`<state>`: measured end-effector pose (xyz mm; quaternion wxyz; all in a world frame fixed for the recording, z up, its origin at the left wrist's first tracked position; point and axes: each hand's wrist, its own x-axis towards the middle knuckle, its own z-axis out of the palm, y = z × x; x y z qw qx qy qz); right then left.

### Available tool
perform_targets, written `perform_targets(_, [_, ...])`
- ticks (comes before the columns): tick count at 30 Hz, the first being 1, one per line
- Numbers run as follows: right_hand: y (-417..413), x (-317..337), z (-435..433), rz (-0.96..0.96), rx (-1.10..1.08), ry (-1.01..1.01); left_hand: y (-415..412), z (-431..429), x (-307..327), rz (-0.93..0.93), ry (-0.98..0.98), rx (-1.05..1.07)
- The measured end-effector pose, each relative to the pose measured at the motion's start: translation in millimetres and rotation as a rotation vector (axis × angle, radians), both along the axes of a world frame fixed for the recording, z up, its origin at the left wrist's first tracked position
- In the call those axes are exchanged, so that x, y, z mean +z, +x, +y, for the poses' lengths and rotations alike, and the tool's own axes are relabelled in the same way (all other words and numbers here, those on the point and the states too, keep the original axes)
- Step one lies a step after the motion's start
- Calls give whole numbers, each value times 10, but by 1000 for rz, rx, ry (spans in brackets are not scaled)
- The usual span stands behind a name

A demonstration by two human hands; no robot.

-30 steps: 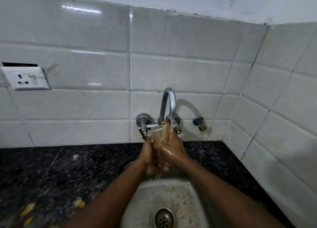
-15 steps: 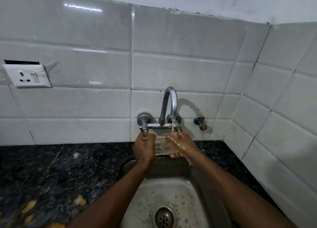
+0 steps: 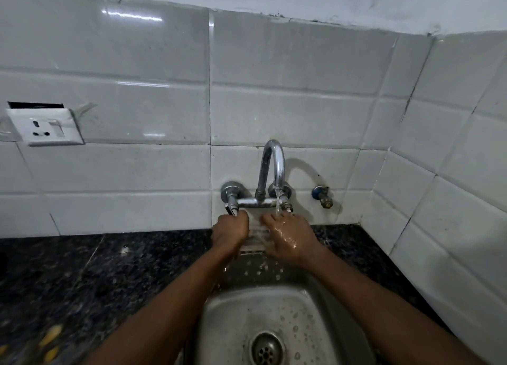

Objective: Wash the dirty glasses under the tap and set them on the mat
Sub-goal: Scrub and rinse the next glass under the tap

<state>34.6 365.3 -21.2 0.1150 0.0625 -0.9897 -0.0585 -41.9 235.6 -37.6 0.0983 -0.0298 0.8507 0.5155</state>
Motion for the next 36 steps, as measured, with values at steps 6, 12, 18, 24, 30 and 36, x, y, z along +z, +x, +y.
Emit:
perform_targets(6, [-93,190,136,-298,-106,-481,126,-11,-47,411,306,-323])
perform_targets(12, [-87,-106,-33,15,-131,-123,10,211,7,98,-67,-110])
perform_targets(18, [-53,157,181,-474,-158,-711,116,34,-1,744,68,-400])
perform_targets(24, [10,-62,-162,7,-202,-185,52,190,47,255,-199,-235])
perform_targets(30, [-90,88,38,-442,-177,-609,145,54,23,572,-80,-420])
perform_targets(36, [-72,-65,-136,-151,-178,-403,-2,162,68,335,-259,-296])
